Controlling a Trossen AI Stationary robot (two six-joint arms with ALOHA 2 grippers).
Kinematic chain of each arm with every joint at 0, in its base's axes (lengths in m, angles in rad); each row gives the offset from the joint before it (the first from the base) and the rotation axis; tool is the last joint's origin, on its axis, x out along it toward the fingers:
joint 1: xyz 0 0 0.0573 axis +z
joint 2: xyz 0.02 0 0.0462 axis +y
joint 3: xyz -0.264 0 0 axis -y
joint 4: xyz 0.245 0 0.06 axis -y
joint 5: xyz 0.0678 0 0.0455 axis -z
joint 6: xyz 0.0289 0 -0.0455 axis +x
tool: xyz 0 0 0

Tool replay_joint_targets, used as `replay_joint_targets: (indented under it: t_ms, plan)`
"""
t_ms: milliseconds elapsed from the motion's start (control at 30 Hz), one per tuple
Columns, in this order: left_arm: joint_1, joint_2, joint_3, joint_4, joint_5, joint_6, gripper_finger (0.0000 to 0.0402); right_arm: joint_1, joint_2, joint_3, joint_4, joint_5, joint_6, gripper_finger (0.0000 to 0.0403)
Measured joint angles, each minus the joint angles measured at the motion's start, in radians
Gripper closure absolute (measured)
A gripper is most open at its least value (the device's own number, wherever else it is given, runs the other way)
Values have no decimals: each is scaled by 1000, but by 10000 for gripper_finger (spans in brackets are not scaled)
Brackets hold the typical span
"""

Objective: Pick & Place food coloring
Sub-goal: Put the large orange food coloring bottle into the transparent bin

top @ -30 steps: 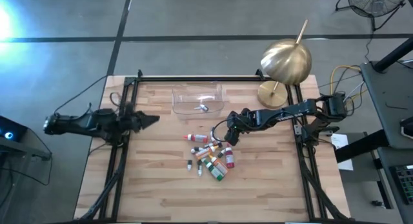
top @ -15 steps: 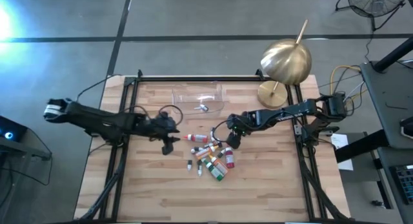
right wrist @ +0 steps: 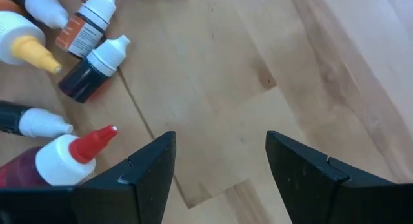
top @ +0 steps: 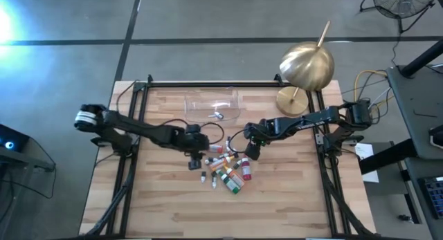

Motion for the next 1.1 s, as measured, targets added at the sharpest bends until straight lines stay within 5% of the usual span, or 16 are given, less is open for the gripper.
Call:
replay_joint_targets:
  t_ms: [267, 1100]
  plan:
    - [18, 115, 72, -82, -30, 15, 252, 0, 0, 0, 1, 25, -7, 170]
    - [84, 193, 69, -40, 21, -17, 252, -1, 0, 0, 22, 26, -45, 170]
